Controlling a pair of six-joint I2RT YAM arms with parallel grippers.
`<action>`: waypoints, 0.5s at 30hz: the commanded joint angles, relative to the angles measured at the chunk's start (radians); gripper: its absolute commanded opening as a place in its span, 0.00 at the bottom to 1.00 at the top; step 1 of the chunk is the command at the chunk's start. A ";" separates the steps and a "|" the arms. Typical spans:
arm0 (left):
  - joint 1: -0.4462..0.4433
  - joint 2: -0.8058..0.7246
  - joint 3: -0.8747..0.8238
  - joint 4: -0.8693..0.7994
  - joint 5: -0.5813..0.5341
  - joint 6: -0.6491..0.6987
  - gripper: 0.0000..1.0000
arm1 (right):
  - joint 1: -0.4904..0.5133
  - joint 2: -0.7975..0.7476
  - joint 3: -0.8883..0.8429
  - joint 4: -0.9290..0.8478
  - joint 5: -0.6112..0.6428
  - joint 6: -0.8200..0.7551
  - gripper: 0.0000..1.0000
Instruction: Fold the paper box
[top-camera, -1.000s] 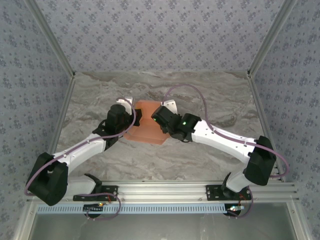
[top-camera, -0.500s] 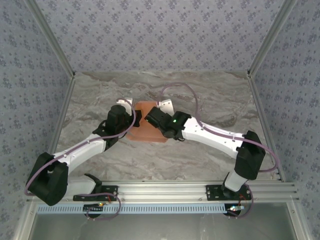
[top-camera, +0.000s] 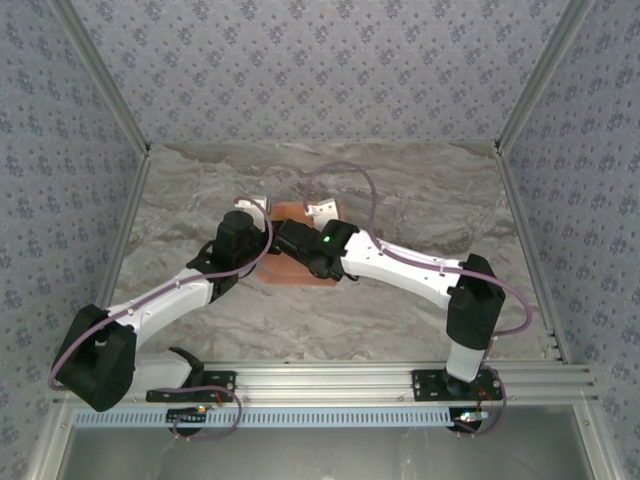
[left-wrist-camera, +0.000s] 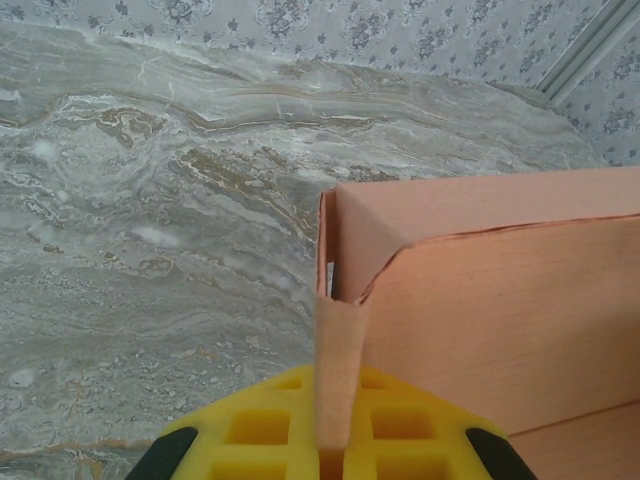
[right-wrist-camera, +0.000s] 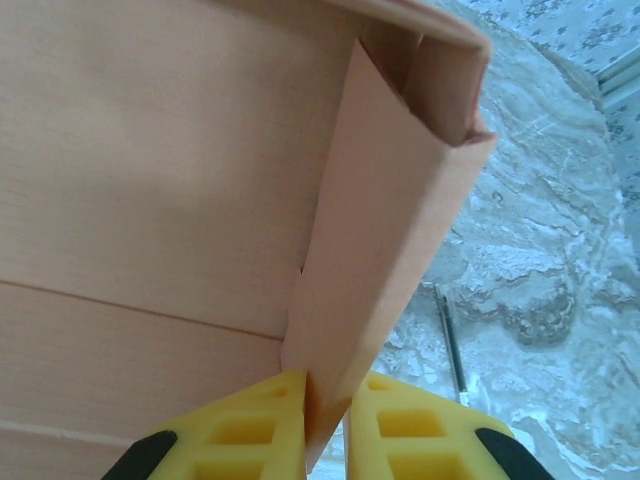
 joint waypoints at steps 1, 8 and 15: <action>-0.011 -0.019 0.018 0.021 0.000 0.008 0.03 | 0.003 0.042 0.049 -0.120 0.100 0.028 0.15; -0.014 -0.017 0.016 0.016 -0.015 0.014 0.03 | -0.003 -0.051 -0.018 0.055 0.008 -0.058 0.17; -0.014 -0.008 0.017 0.011 -0.024 0.015 0.03 | -0.037 -0.222 -0.152 0.286 -0.171 -0.112 0.29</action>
